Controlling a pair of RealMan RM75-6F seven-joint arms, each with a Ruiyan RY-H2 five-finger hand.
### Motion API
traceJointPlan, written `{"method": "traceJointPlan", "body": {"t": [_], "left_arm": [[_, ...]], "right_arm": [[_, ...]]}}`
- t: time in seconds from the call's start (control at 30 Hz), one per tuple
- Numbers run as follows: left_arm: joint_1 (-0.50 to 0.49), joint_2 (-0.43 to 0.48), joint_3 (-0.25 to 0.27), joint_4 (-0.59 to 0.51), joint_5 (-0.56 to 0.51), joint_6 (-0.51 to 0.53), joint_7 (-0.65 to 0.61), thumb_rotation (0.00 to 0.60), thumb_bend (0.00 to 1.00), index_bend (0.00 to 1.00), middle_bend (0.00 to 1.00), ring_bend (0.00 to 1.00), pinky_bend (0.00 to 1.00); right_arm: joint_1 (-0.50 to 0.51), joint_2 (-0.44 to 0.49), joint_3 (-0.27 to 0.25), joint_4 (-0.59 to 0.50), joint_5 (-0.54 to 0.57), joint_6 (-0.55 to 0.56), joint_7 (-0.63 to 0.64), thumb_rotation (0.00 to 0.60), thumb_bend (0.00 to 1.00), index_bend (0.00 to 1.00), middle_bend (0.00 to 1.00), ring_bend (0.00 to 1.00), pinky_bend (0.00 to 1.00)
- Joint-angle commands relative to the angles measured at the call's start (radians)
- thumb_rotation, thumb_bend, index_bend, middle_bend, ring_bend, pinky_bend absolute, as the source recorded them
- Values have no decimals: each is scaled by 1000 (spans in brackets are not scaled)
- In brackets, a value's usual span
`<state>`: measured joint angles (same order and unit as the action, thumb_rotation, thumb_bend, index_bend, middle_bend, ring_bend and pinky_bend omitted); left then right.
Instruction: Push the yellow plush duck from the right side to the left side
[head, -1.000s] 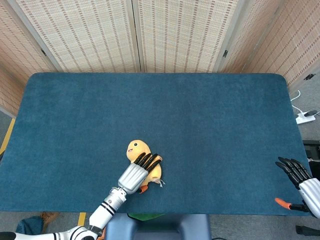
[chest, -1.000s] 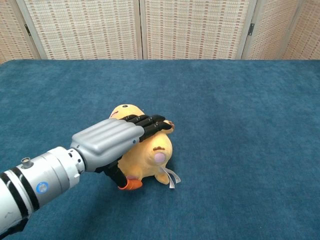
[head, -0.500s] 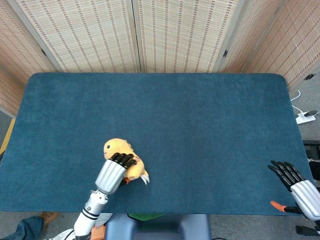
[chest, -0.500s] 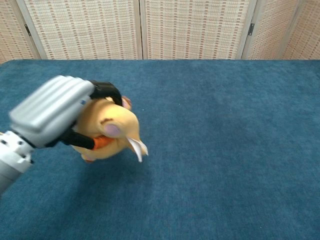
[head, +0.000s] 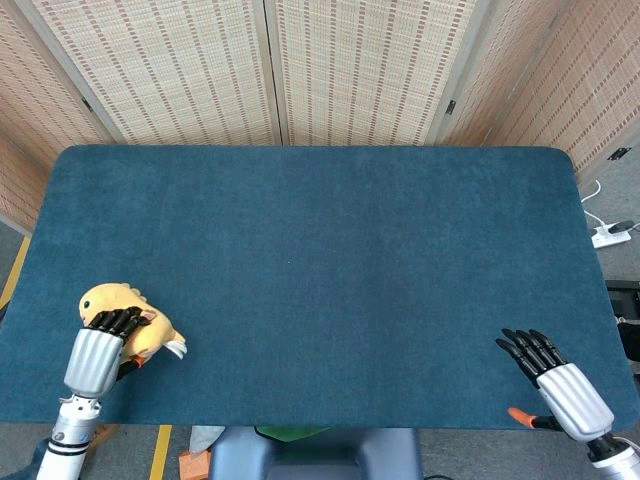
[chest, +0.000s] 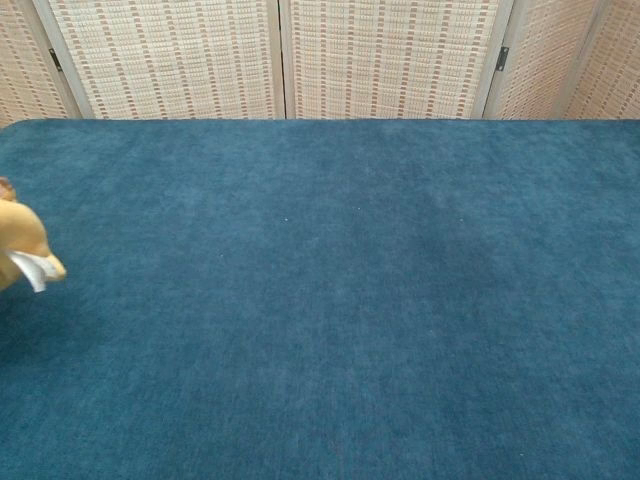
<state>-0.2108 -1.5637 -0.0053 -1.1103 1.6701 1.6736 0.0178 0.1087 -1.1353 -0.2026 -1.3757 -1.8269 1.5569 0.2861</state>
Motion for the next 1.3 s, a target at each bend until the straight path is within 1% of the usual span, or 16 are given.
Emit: {"method": "traceJointPlan", "body": {"t": [0.03,0.13,0.17,0.23,0.27,0.3,0.33,0.4,0.47,0.6,0.83,1.03,1.13,1.17,1.23,1.3], "left_arm": [[41,-7,37,109,-24,-24,-94,600,589,688,782,715,1000],[47,-25,53,149,-17,-36,-140,600,501,588,719,666,958],[48,-31,57,159,-16,-40,-155,600,475,533,682,637,917],[50,-31,66,165,-21,-67,-159,600,435,369,552,534,792],[49,-28,71,158,-23,-85,-165,600,411,267,462,459,719],[47,-24,75,148,-25,-98,-178,600,377,144,342,357,634],[46,-19,79,135,-29,-115,-189,600,341,60,226,255,555],[38,2,85,96,-41,-163,-190,600,294,1,69,100,424],[29,21,87,56,-50,-200,-184,600,259,0,1,10,309],[28,52,87,-20,-43,-196,-172,600,236,0,0,0,194],[67,128,108,-175,16,-91,-161,600,231,0,0,0,172],[156,278,140,-336,55,60,-99,600,230,0,0,0,141],[232,381,154,-413,12,139,-95,600,229,0,0,0,139],[264,410,152,-431,-24,166,-107,600,228,0,0,0,141],[314,429,141,-436,-101,187,-150,600,232,0,0,0,143],[338,423,132,-414,-145,181,-181,600,237,0,0,0,142]], "right_arm": [[7,-5,1,-37,-12,-24,-44,600,62,0,0,0,0],[6,-7,1,-58,-15,-33,-72,600,63,0,0,0,0],[4,-8,1,-64,-16,-35,-80,600,63,0,0,0,0],[2,-10,2,-70,-16,-35,-87,600,63,0,0,0,0],[0,-12,2,-73,-18,-34,-91,600,64,0,0,0,0],[-1,-12,1,-73,-20,-34,-93,600,64,0,0,0,0],[-2,-13,0,-74,-22,-33,-94,600,63,0,0,0,0],[-7,-15,-3,-74,-27,-28,-96,600,64,0,0,0,0],[-12,-16,-5,-72,-33,-18,-94,600,65,0,0,0,0],[-21,-16,-12,-66,-47,2,-70,600,93,0,0,0,0],[-27,-11,-17,-51,-76,38,-32,600,108,0,0,0,0],[-37,6,-7,-54,-82,84,-18,600,108,0,0,0,0],[-59,13,25,-70,-39,108,-82,600,108,0,0,0,0],[-75,6,49,-84,-6,124,-132,600,109,0,0,0,0],[-108,-15,91,-104,57,148,-244,600,112,0,0,0,0],[-131,-29,112,-122,102,155,-325,600,118,0,0,0,0]]}}
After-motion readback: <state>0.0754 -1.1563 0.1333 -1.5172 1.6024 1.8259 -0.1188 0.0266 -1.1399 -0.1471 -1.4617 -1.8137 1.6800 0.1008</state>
